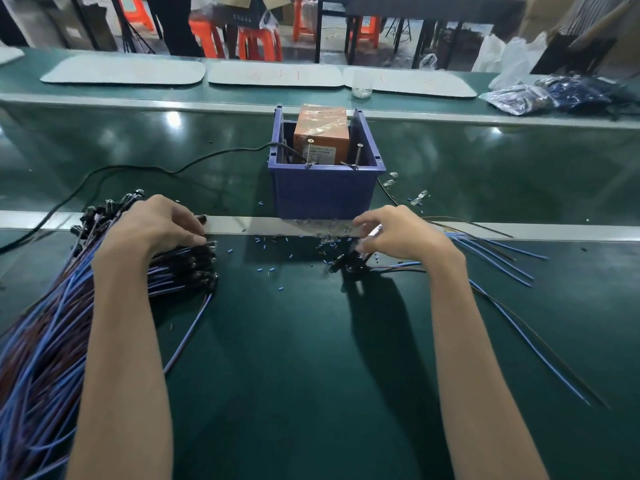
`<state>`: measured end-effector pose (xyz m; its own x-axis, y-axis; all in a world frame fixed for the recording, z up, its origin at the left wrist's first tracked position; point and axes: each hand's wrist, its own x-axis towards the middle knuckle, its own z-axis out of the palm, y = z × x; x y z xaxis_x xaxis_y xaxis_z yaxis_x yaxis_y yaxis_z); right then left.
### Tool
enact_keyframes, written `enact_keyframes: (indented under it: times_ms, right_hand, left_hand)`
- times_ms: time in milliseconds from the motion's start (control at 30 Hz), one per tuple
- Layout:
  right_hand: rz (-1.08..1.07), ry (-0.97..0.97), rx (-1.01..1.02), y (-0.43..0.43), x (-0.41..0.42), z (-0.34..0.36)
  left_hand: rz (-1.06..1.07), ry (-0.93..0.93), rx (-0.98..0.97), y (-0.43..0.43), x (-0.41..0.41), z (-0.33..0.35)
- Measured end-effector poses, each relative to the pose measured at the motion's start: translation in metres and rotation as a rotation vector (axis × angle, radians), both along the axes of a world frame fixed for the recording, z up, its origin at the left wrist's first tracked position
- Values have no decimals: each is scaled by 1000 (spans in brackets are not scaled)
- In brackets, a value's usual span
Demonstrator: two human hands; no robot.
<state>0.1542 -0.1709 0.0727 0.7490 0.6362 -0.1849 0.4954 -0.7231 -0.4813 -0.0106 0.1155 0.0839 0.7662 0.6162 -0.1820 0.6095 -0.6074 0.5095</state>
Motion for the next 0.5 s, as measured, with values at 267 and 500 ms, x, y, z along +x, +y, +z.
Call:
enact_keyframes:
  times_ms: [267, 500]
  right_hand:
    - [89, 33, 263, 14, -20, 15]
    - [252, 386, 602, 37, -45, 23]
  left_hand:
    - [-6, -59, 11, 0, 4, 3]
    - [-315, -567, -365, -87, 25, 51]
